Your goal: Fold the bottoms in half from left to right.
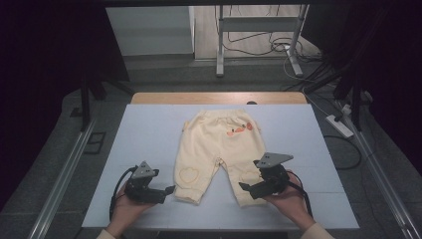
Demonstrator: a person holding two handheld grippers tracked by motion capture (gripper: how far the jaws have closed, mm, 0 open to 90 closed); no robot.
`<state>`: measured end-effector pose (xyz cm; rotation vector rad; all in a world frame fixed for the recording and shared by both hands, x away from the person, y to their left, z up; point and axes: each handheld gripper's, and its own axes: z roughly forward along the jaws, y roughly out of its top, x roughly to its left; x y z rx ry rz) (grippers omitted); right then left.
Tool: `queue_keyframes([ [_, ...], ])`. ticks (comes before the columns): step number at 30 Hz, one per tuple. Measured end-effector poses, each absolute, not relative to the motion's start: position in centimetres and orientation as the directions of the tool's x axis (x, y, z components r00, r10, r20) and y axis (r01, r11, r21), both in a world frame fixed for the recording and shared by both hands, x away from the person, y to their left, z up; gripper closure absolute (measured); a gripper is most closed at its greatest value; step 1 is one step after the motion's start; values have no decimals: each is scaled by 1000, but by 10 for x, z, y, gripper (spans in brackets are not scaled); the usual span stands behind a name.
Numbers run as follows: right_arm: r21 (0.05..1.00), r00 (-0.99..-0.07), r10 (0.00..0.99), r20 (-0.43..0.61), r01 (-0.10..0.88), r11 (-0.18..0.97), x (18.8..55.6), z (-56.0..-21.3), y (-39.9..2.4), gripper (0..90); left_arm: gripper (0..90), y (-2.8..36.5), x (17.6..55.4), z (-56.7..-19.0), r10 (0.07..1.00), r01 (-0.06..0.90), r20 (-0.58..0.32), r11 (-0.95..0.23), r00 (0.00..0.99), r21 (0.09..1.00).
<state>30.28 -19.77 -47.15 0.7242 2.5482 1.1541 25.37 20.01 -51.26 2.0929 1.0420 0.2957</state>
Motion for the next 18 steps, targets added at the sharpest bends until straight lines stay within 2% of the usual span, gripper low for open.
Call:
queue_keyframes([
  [18, 744, -891, 453, -22, 288, 603, 301, -475, -147, 81, 127, 200, 254, -513, 760, 582, -119, -376, 638, 722],
])
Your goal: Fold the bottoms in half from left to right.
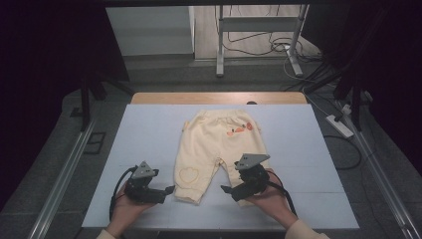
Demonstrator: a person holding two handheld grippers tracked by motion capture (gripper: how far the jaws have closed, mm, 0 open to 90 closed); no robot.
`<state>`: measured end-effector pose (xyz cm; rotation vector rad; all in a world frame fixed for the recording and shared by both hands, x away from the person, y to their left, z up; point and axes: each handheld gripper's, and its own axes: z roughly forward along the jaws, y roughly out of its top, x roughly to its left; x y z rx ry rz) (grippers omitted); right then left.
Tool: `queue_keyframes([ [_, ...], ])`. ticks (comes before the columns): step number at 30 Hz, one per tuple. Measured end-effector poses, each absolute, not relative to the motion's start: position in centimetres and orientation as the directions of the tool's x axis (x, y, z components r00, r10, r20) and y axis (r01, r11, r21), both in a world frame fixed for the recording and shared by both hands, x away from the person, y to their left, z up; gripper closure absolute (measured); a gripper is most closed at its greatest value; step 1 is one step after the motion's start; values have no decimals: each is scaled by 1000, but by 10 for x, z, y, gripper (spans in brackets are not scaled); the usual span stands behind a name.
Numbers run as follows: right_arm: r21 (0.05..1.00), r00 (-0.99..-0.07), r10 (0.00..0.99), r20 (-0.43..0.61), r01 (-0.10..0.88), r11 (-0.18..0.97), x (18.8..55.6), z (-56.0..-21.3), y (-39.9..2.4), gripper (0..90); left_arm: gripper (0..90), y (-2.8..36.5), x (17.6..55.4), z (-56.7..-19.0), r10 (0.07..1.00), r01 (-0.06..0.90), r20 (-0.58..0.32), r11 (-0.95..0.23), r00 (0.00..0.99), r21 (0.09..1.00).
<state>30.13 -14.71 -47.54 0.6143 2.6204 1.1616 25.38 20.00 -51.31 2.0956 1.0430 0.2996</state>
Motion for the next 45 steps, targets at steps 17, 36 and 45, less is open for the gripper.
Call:
queue_keyframes([
  [17, 727, -919, 395, -13, 263, 634, 296, -485, -111, 81, 126, 200, 254, -514, 763, 584, -119, -372, 635, 721],
  [36, 713, -936, 352, 5, 251, 655, 294, -495, -84, 81, 126, 202, 254, -514, 765, 585, -121, -369, 632, 723],
  [45, 701, -945, 326, 12, 241, 671, 292, -500, -70, 82, 126, 202, 254, -514, 765, 585, -122, -368, 632, 723],
])
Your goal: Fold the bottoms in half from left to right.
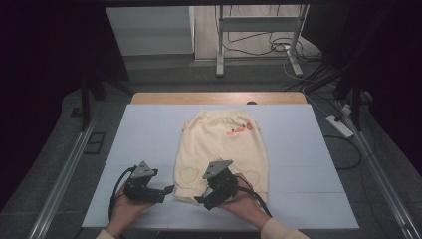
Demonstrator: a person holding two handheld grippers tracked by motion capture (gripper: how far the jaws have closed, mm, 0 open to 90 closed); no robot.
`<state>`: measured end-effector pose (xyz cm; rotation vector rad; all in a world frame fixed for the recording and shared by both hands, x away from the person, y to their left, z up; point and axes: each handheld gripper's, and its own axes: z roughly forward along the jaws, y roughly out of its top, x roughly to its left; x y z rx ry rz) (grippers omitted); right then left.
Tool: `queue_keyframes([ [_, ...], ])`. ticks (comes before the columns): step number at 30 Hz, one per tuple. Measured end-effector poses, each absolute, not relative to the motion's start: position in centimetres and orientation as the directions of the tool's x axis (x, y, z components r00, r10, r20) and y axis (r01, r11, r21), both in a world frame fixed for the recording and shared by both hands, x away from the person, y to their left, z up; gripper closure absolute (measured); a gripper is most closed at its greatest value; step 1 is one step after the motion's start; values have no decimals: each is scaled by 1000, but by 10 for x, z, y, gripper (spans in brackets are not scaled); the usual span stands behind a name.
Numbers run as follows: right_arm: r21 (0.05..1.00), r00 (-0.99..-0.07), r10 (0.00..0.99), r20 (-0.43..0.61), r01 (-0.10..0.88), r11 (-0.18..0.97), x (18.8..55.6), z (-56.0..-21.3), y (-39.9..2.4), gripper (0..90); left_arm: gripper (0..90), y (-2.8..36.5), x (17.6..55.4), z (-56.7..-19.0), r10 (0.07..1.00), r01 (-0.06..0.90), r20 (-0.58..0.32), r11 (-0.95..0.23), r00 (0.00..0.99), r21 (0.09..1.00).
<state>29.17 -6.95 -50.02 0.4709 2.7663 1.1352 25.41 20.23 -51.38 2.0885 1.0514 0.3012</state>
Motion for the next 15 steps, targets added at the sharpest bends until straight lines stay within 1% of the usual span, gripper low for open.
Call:
queue_keyframes([
  [8, 693, -953, 303, 15, 229, 683, 291, -505, -55, 84, 125, 203, 254, -514, 767, 586, -125, -362, 629, 725],
  [10, 696, -954, 299, 31, 235, 678, 291, -507, -52, 138, 124, 204, 254, -514, 768, 586, -125, -361, 628, 725],
  [15, 697, -956, 293, 33, 232, 679, 292, -509, -47, 139, 124, 204, 254, -514, 768, 585, -125, -360, 628, 726],
])
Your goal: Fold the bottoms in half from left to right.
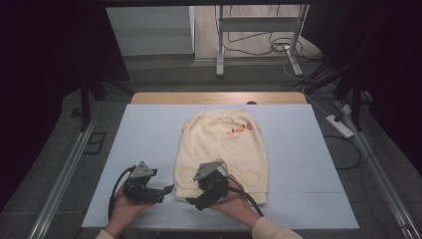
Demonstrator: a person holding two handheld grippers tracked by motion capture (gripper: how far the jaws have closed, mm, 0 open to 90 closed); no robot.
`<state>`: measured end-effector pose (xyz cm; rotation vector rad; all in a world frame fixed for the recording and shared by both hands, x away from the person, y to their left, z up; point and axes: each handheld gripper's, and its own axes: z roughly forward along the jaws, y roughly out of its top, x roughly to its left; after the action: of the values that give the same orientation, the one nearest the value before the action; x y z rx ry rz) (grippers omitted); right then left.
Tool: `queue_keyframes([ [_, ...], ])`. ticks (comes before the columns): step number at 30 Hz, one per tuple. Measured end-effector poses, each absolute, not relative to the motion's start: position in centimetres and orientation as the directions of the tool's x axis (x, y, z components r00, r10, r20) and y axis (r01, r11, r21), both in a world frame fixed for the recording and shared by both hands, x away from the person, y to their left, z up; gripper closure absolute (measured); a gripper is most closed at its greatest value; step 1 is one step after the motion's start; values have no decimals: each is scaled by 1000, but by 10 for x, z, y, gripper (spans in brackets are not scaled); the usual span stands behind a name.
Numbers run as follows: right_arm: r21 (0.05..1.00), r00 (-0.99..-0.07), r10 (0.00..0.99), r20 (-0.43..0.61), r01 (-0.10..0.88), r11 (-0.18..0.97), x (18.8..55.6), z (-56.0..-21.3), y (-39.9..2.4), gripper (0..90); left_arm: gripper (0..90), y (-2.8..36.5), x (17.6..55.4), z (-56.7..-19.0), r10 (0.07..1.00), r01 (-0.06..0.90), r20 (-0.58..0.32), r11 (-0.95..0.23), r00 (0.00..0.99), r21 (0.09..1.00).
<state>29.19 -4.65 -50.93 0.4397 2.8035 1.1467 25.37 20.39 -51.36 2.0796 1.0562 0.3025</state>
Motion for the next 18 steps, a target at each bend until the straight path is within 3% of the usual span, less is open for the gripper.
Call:
queue_keyframes([
  [18, 671, -962, 273, 28, 221, 707, 294, -523, -26, 155, 123, 206, 253, -512, 767, 583, -127, -357, 629, 730],
])
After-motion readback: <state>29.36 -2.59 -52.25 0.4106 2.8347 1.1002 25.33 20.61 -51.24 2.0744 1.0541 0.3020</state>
